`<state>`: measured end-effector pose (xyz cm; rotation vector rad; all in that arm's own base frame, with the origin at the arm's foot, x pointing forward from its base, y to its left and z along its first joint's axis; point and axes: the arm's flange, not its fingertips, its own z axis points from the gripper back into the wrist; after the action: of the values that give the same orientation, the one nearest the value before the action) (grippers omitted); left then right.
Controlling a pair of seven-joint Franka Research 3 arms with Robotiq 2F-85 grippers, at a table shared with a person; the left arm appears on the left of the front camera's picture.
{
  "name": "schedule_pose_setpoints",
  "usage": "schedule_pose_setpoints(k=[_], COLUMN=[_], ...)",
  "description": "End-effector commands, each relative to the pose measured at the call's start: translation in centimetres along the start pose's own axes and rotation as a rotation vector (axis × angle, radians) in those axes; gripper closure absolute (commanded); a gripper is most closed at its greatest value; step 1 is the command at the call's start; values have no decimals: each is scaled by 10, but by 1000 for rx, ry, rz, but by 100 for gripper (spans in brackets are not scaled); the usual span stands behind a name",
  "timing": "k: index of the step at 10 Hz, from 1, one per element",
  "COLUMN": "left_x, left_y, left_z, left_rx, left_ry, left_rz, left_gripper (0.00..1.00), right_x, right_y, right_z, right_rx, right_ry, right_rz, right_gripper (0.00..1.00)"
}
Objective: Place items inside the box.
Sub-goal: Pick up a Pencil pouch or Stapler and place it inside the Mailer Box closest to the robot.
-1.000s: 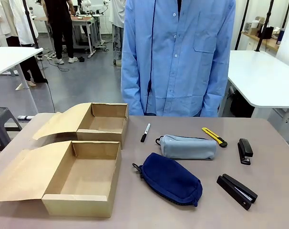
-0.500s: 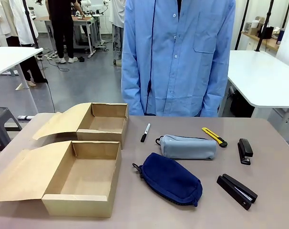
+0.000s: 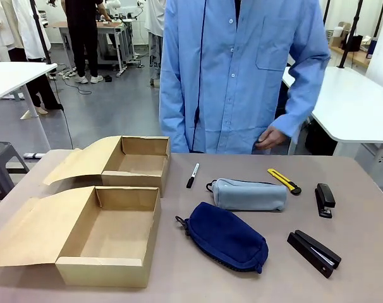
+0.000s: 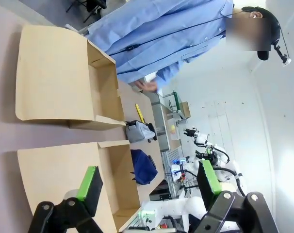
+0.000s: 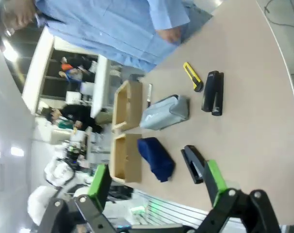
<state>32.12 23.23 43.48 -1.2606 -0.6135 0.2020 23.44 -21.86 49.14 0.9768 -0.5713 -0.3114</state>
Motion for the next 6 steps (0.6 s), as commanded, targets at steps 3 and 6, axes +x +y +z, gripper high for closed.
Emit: schedule_pose_setpoints(k=[3, 6], left_x=[0, 0], left_y=[1, 1], left_z=[0, 0], left_rx=[-16, -16], left_ry=[0, 0], left_rz=[-26, -26], left_gripper=[0, 0], right_x=[-19, -3], right_y=[95, 22], right_z=[-141, -39], right_rx=[-286, -119], right_ry=[229, 92], right_rz=[405, 160], right_gripper=[0, 0])
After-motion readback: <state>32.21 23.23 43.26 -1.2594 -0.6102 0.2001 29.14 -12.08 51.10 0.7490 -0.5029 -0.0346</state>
